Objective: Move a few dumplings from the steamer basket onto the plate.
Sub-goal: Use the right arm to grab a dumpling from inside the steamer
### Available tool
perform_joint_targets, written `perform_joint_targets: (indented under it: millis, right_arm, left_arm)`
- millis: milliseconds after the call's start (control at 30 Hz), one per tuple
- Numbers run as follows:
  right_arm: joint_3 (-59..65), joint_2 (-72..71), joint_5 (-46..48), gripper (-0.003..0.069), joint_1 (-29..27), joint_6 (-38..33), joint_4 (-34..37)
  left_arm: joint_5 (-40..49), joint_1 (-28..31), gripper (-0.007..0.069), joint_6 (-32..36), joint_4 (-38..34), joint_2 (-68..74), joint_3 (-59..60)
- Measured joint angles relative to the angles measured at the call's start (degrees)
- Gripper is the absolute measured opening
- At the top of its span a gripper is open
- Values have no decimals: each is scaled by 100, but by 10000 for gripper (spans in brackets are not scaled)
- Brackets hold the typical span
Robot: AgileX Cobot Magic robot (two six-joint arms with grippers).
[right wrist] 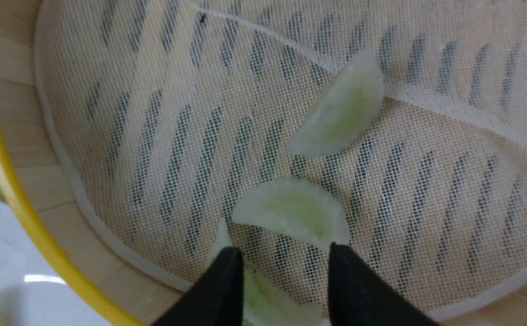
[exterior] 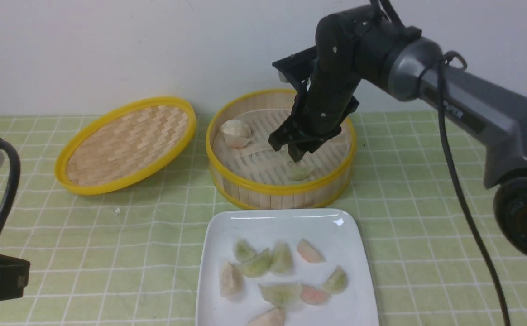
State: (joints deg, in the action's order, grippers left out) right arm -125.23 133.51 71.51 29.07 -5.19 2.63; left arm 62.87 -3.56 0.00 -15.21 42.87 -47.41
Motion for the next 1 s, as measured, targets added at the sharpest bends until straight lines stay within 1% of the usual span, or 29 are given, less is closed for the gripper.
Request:
perform_joint_targets:
  millis: [33,133,267,367,500,567,600,633,700,733,767,833,1000]
  right_arm:
    - [0,73,-5,377,0,-100,-35]
    - [0,257,-5,503,0,-204,-227]
    - [0,434,-92,580,0,-212,-373]
    - [0,491,-190,587,0,-205,-396]
    - [0,612,-412,547,0,-205,-381]
    - [0,625,-423,476,0,-211,-263]
    - [0,624,-423,421,0,-211,-213]
    - [0,624,-423,388,0,-211,-189]
    - [0,629,-356,232,0,-211,-130]
    - [0,629,-338,181,0,-205,-122]
    - [0,622,-307,166,0,-192,-116]
    - [0,574,-161,177,0,-134,-116]
    - [0,251,-64,177,0,-85,-116]
  left_arm:
    - [0,0,-6,0,0,0,0]
    - [-3,0,-6,0,0,0,0]
    - [-3,0,-6,0,0,0,0]
    - [-3,0,-6,0,6,5,0]
    - [-3,0,-6,0,10,5,0]
    - [-3,0,-6,83,10,5,0]
    - [-3,0,-6,83,10,5,0]
    - [-3,0,-6,88,10,5,0]
    - [-3,0,-6,107,10,5,0]
    - [-3,0,-6,113,10,5,0]
    - [-3,0,-6,113,10,5,0]
    - [-3,0,-6,113,10,5,0]
    - [-3,0,-6,123,10,5,0]
